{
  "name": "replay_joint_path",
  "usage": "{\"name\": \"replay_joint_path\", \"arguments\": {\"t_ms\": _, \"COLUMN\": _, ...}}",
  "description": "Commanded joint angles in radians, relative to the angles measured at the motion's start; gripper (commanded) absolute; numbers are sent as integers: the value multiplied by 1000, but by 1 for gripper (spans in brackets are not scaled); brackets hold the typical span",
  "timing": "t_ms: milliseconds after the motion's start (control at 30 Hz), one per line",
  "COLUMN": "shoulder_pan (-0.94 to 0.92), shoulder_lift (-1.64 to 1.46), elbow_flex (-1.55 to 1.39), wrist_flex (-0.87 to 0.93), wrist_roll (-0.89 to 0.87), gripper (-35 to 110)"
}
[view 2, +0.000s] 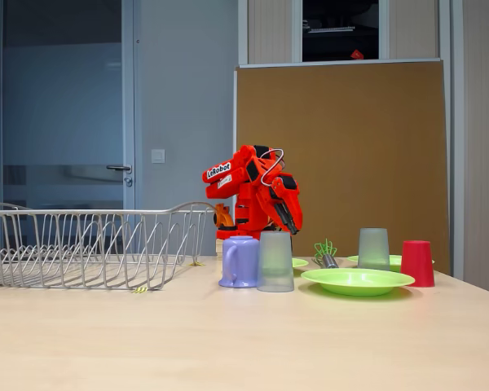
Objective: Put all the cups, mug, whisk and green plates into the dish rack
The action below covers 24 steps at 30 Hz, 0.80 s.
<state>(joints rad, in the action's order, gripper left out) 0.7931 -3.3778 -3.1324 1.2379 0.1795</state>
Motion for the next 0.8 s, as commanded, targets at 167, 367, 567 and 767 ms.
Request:
{"name": "replay_joint_path", "arguments": {"t_ms": 167, "shoulder_pan": 11, "shoulder_lift": -12, "elbow_flex": -8, "wrist_flex": 9, "wrist_roll": 12, "gripper": 0}}
{"name": "replay_joint_path", "arguments": {"t_ms": 367, "shoulder_pan": 31, "shoulder_lift": -14, "elbow_flex": -8, "wrist_flex": 9, "wrist_roll": 12, "gripper": 0}}
{"name": "replay_joint_path", "arguments": {"t_ms": 567, "shoulder_pan": 12, "shoulder_lift": -18, "elbow_flex": 37, "wrist_flex": 31, "wrist_roll": 9, "gripper": 0}}
{"name": "replay_joint_path", "arguments": {"t_ms": 767, "shoulder_pan": 14, "shoulder_lift": -14, "elbow_flex": 218, "wrist_flex": 91, "wrist_roll": -14, "gripper": 0}}
